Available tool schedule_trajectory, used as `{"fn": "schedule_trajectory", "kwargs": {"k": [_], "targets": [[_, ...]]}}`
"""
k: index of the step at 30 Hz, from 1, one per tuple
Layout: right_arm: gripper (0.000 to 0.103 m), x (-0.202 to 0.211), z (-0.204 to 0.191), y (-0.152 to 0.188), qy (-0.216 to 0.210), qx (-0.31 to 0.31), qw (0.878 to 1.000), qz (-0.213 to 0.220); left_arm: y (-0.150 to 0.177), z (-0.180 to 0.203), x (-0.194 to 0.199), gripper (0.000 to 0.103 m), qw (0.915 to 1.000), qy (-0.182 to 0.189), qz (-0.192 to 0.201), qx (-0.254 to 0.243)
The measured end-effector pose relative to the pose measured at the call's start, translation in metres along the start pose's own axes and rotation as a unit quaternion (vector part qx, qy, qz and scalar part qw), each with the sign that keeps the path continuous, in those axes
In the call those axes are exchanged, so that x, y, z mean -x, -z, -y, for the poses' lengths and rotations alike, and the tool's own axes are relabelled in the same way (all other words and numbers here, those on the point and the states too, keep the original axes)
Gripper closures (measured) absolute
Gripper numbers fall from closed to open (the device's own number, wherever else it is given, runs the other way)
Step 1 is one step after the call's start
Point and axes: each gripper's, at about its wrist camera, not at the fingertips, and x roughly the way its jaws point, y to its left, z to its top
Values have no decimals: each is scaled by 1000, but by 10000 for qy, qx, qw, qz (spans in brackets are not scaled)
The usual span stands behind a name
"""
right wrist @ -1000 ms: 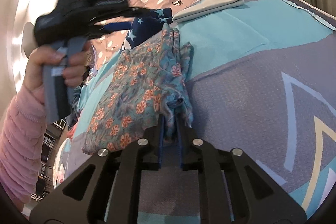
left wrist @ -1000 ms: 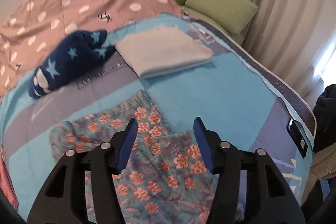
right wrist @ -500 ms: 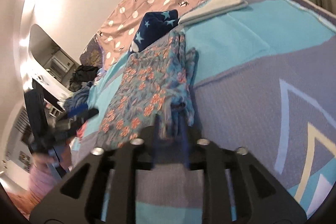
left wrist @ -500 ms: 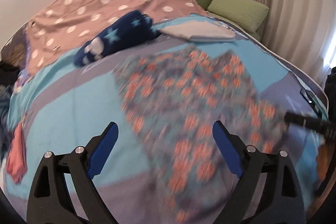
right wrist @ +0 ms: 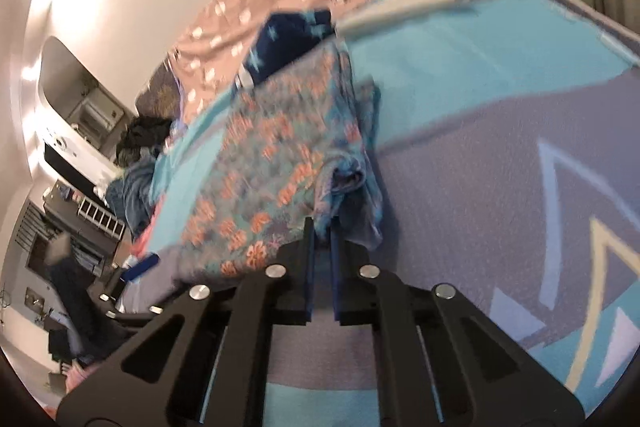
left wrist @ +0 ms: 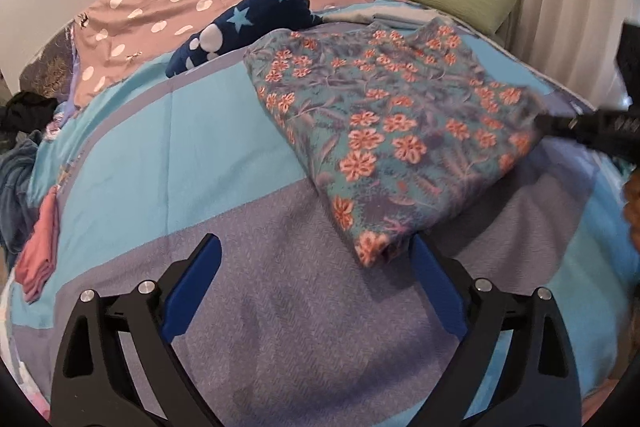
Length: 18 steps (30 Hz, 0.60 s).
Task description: Fold small clothes
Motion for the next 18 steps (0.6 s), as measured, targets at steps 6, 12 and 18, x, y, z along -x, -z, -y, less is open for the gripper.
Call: {"fn": "schedule_trajectory", "kwargs": {"k": [6,12,18], "targets": [[96,-9,9,-6,471,74,9988,-139,3,3,-10,8,9991,-372,-154,-130],[60,-5,18,2,675,225,9975,8,6,0,-4,8,9995,-259,-169,-87],[63,9,-2,-19,193,618,9974,327,-8,-10,29,14,9978,464,369,286]]}}
